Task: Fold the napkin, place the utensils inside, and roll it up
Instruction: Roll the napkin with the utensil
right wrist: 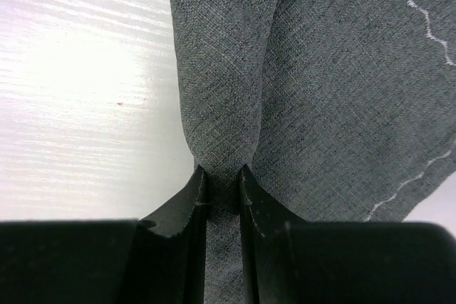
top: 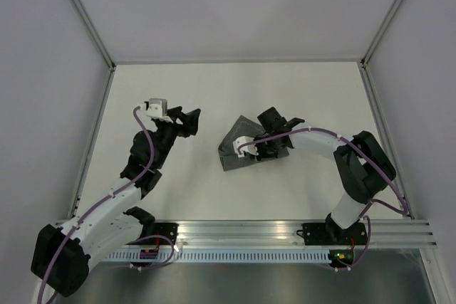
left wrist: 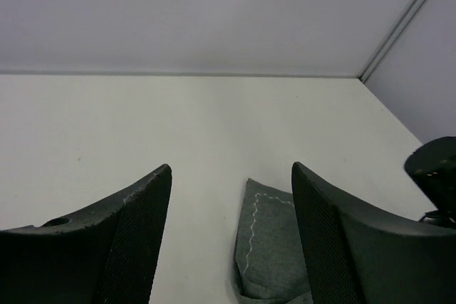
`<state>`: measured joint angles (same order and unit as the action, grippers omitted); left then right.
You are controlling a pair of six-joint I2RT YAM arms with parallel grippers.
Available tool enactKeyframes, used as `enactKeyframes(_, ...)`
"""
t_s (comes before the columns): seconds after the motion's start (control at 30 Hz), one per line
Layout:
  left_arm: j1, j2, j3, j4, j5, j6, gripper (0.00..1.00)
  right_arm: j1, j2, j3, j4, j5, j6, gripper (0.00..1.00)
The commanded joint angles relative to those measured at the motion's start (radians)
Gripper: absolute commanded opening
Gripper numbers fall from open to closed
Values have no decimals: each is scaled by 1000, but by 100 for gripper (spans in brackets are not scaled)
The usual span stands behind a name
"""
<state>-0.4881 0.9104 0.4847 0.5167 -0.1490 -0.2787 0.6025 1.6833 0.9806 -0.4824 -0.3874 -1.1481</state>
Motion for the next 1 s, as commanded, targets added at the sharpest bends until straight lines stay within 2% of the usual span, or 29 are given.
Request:
enactKeyframes(0.0,-33,-77,-8,46,-31,120,74,-29,117,35,-211,-22,10,0)
enactKeyframes(0.17,-147,-108,18,36,-81,369,75,-58,236,150,-304,-59,5,0)
enactKeyframes(0.2,-197,-99,38,29,-89,403,75,-64,252,167,-317,-67,5,1)
enactKeyframes(0.3,-306,-15,101,3,-151,573,75,-81,317,240,-375,-90,5,1)
enactKeyframes(0.4,-464,85,153,-43,-213,694,74,-96,374,306,-424,-93,11,1)
enactKeyframes(0.5,-533,139,158,-55,-231,733,73,-110,407,340,-435,-96,17,0)
enactKeyframes(0.7,-602,246,150,-73,-164,724,77,-122,470,395,-485,-94,22,0)
enactKeyframes(0.73,-610,264,152,-79,-158,719,81,-124,477,401,-493,-94,22,1)
enactKeyframes(0.77,-618,318,158,-113,-158,702,92,-127,484,412,-498,-94,22,0)
enactKeyframes(0.87,-626,410,178,-135,-124,655,92,-132,495,418,-499,-93,24,0)
enactKeyframes(0.97,-624,496,163,-74,-81,629,91,-133,506,425,-507,-93,25,1)
